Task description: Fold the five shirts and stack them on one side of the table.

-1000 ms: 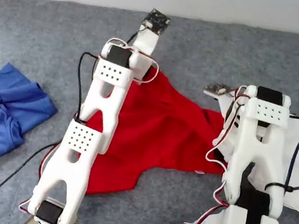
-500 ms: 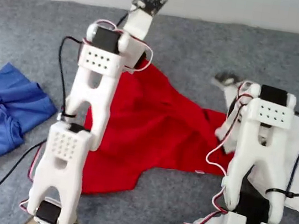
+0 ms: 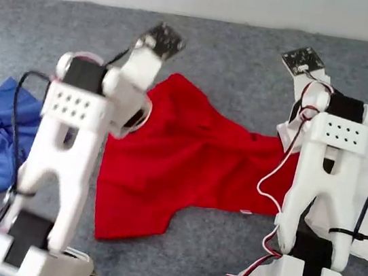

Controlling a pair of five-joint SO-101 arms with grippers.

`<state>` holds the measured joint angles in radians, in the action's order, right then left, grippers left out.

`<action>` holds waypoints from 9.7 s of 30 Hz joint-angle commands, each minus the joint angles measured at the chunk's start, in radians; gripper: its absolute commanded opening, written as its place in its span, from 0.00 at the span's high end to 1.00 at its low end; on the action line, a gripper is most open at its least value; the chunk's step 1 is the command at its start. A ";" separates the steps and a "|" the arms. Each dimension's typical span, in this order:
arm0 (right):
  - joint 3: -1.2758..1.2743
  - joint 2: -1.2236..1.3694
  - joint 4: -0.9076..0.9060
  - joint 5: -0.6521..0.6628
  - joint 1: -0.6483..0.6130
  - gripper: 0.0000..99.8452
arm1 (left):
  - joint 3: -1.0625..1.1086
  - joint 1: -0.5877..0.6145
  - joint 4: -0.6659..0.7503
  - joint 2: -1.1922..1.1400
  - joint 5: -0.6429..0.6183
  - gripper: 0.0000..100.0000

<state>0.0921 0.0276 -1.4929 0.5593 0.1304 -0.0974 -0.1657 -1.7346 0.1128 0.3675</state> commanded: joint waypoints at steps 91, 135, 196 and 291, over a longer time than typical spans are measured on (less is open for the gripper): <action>-0.347 -0.328 -0.117 -0.127 -0.015 0.63 | 0.780 -0.029 0.387 0.203 -0.021 0.99; 0.615 0.542 -0.306 0.064 -0.102 0.99 | 0.811 0.210 0.288 0.491 0.015 0.99; -0.560 -0.331 0.232 0.368 -0.039 0.99 | 0.576 0.210 0.233 0.494 0.015 0.99; -0.210 0.171 1.400 0.652 -0.073 0.99 | -0.739 0.256 0.354 -0.600 0.298 0.99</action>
<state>-0.1043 0.2685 -0.0905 1.1991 0.0537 -0.7357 0.0951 -1.2283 -0.4933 0.6590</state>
